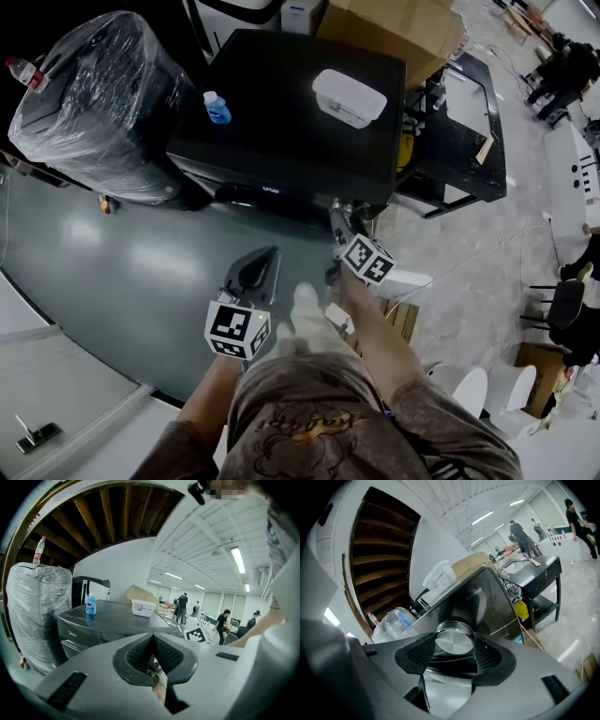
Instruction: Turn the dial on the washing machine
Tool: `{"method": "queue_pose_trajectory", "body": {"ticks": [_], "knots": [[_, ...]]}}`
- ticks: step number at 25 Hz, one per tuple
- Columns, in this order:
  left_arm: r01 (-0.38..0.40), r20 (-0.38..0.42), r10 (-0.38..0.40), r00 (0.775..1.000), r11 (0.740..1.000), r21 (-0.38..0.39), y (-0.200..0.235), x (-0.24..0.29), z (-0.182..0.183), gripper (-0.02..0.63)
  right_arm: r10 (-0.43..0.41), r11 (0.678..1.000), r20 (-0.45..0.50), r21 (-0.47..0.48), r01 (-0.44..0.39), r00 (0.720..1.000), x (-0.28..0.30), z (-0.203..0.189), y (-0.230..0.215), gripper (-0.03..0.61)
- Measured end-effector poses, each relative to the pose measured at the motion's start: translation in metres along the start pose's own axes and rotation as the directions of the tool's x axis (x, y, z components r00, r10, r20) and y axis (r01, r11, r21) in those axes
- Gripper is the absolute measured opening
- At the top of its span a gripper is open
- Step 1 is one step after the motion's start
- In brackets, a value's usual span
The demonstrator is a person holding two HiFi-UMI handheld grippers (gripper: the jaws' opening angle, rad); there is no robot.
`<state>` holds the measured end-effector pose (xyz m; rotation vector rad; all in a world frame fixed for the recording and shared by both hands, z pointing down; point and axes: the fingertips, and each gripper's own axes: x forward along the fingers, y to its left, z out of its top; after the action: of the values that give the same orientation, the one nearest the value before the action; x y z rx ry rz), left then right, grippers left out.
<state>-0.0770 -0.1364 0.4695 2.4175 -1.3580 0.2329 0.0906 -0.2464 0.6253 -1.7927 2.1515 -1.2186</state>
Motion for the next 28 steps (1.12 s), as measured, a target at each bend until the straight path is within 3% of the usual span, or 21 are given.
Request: {"method": "queue_pose_trajectory", "body": {"ticks": [6,11,14,19,22,25,28], "knots": [[0.006,-0.005,-0.006,1.000,1.000,0.006,-0.001,0.000,-0.002,-0.008,0.035,0.989,0.063,0.142,-0.043,0.997,-0.003,0.005,-0.001,0.244],[0.008,-0.010,-0.008,1.000,1.000,0.007,0.000,0.001,-0.003,-0.008,0.075,0.950,0.113,0.294,-0.106,0.991,-0.004,0.002,-0.003,0.243],[0.008,-0.014,-0.008,1.000,1.000,0.009,0.001,0.001,-0.003,-0.008,0.085,0.945,0.120,0.304,-0.118,0.989,-0.005,0.001,-0.004,0.243],[0.005,-0.016,-0.005,1.000,1.000,0.010,0.003,-0.001,-0.004,-0.008,0.047,0.990,0.057,0.133,-0.054,0.997,-0.008,-0.001,-0.005,0.261],[0.007,-0.014,-0.007,1.000,1.000,0.013,0.003,-0.002,-0.004,-0.008,0.010,1.000,0.029,0.020,-0.011,1.000,-0.011,-0.002,-0.006,0.267],[0.011,-0.013,-0.011,1.000,1.000,0.015,0.001,-0.002,-0.003,-0.008,-0.033,0.991,-0.010,-0.134,0.031,0.999,-0.010,0.000,0.000,0.268],[0.013,-0.014,-0.012,1.000,1.000,0.017,0.000,-0.002,-0.003,-0.008,-0.105,0.951,-0.047,-0.295,0.086,0.993,-0.007,-0.002,0.004,0.268]]}}
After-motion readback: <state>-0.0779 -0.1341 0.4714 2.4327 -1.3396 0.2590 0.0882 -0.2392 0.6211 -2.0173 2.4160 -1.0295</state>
